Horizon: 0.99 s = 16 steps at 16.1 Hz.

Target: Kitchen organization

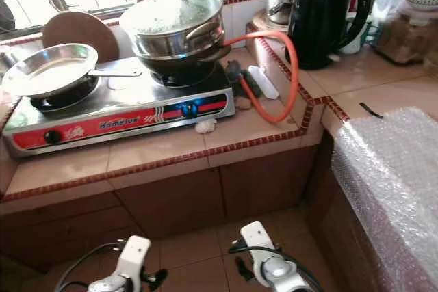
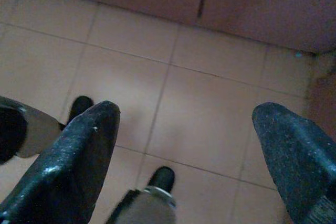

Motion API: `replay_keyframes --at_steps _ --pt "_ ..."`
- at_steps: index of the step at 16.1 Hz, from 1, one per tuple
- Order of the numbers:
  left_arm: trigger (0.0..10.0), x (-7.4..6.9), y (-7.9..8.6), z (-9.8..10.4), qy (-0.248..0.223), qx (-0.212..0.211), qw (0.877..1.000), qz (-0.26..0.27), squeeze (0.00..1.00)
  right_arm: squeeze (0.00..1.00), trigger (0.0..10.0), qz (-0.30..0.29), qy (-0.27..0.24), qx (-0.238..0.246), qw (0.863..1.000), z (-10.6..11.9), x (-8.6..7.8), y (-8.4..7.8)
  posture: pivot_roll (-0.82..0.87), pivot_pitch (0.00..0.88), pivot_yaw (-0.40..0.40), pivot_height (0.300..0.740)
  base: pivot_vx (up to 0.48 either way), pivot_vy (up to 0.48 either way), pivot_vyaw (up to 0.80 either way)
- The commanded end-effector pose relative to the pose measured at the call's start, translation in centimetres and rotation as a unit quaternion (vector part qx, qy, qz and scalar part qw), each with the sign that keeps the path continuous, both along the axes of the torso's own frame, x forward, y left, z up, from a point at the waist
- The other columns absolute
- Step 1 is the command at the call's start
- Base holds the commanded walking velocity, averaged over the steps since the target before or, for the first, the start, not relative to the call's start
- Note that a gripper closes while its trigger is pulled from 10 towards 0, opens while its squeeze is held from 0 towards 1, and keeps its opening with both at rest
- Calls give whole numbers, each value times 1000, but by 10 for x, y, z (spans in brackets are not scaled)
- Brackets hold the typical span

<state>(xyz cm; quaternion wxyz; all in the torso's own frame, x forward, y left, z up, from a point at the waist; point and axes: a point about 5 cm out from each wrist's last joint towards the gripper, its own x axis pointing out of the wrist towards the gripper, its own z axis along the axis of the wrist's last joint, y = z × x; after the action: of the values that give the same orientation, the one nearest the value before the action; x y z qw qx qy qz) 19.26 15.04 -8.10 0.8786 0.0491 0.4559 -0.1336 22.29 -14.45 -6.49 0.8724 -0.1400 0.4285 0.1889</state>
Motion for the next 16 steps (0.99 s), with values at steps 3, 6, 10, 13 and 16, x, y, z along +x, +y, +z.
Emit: replay_keyframes --at_steps 3,6,10,13,16 --pt "10000 1 6 0 3 11 1000 -7 0 0 10000 6 10 9 1000 -2 -2 7 -263 42 142 740 0 0 0" --pt "10000 1 5 1 2 11 1000 0 0 0 10000 12 14 7 1000 -2 -4 6 -255 43 131 740 0 0 0" --pt "10000 3 8 1 -10 -4 996 91 0 0 10000 53 18 -21 998 -2 -4 -1 -223 41 47 740 0 0 0" --pt "10000 1 5 0 -14 -4 992 122 0 0 10000 94 25 -41 994 -1 -3 -6 -190 41 -10 740 0 0 0" --pt "10000 -3 1 -2 -16 -14 989 147 0 0 10000 118 29 -53 991 -1 -3 -9 -156 40 -52 740 0 0 0"
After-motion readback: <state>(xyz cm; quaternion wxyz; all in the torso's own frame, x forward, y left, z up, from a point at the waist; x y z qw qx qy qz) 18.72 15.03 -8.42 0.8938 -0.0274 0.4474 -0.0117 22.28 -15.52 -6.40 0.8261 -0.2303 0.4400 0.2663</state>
